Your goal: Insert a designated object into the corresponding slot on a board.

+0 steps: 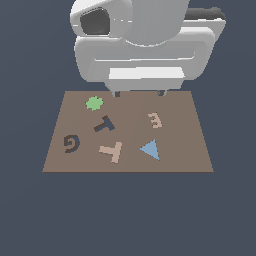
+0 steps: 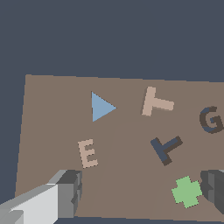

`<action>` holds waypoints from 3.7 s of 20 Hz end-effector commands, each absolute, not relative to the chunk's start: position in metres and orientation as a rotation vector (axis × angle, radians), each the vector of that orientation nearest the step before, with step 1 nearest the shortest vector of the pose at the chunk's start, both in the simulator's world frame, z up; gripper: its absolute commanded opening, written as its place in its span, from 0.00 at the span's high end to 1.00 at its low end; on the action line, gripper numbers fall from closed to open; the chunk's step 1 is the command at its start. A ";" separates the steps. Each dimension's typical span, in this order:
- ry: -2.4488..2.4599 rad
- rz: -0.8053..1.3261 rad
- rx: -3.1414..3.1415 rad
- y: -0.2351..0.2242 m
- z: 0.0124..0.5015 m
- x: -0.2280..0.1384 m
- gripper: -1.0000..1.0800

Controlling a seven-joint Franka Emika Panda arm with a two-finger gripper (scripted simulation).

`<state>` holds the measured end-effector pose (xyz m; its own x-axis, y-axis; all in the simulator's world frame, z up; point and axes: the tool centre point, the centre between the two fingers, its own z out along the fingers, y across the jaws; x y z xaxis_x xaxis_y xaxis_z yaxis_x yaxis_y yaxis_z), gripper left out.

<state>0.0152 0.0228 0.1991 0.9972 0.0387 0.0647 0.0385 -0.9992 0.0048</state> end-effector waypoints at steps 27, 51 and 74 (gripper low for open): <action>-0.217 0.020 3.132 -0.036 0.079 0.079 0.04; -0.287 0.000 3.129 -0.052 0.030 0.093 0.04; -0.146 0.001 3.138 -0.051 0.032 0.081 1.00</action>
